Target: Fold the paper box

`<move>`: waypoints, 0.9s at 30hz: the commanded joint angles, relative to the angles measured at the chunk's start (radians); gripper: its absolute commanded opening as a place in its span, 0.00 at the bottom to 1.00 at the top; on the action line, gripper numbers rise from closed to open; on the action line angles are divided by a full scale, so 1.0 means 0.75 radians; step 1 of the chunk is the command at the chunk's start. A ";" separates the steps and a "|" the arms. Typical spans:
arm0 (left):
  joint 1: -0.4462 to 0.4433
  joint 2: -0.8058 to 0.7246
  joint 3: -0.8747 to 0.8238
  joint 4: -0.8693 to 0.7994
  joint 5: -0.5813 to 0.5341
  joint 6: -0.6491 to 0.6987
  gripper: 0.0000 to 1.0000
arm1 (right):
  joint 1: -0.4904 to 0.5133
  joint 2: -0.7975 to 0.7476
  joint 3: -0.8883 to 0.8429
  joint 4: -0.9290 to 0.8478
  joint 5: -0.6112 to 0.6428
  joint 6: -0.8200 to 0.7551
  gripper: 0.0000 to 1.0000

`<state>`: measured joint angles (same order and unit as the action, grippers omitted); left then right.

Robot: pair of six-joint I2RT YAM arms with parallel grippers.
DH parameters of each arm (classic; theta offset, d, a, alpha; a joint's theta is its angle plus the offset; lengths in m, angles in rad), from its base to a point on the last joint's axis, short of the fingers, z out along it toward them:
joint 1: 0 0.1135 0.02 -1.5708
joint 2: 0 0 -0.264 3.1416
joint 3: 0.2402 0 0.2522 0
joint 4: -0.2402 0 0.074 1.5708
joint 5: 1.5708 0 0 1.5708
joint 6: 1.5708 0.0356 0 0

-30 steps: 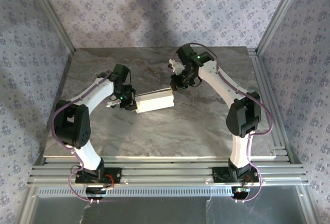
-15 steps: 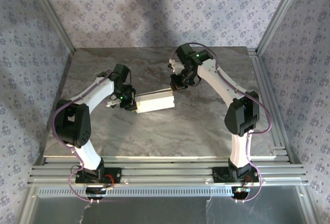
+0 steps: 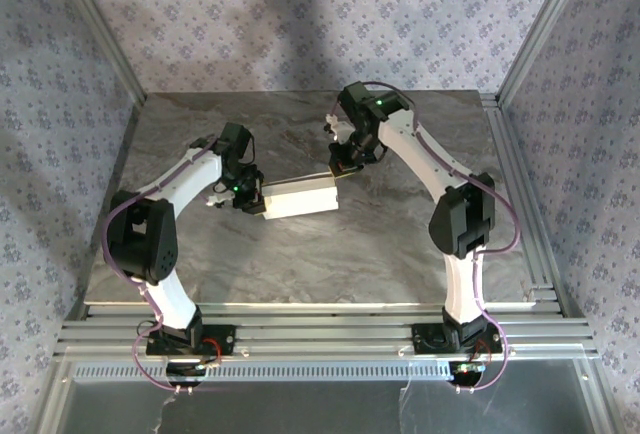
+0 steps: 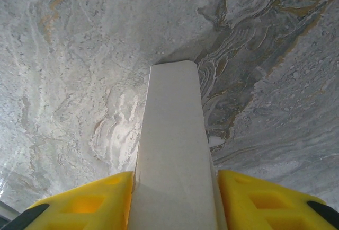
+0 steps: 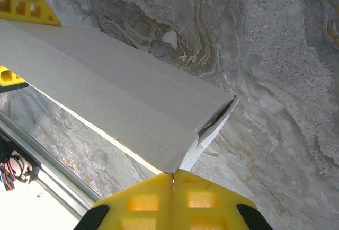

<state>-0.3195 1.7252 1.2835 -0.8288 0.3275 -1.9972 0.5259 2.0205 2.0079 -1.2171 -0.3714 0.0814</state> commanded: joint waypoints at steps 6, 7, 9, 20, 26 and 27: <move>-0.012 0.037 0.058 -0.066 0.031 0.035 0.43 | 0.004 0.039 0.072 -0.057 -0.100 0.021 0.00; -0.012 0.039 0.057 -0.069 0.030 0.037 0.43 | 0.002 0.042 0.080 -0.058 -0.103 0.023 0.00; -0.012 0.037 0.058 -0.070 0.030 0.039 0.43 | 0.000 0.053 0.102 -0.069 -0.105 0.036 0.00; -0.016 0.052 0.080 -0.081 0.031 0.053 0.43 | -0.002 0.090 0.161 -0.103 -0.149 0.088 0.00; -0.018 0.055 0.082 -0.085 0.028 0.060 0.43 | 0.001 0.085 0.147 -0.113 -0.144 0.078 0.00; -0.017 0.054 0.079 -0.085 0.028 0.061 0.43 | 0.000 0.084 0.147 -0.110 -0.151 0.085 0.00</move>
<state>-0.3199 1.7508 1.3209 -0.8661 0.3252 -1.9671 0.5102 2.0739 2.0972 -1.2957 -0.4084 0.1295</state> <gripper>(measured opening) 0.426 0.052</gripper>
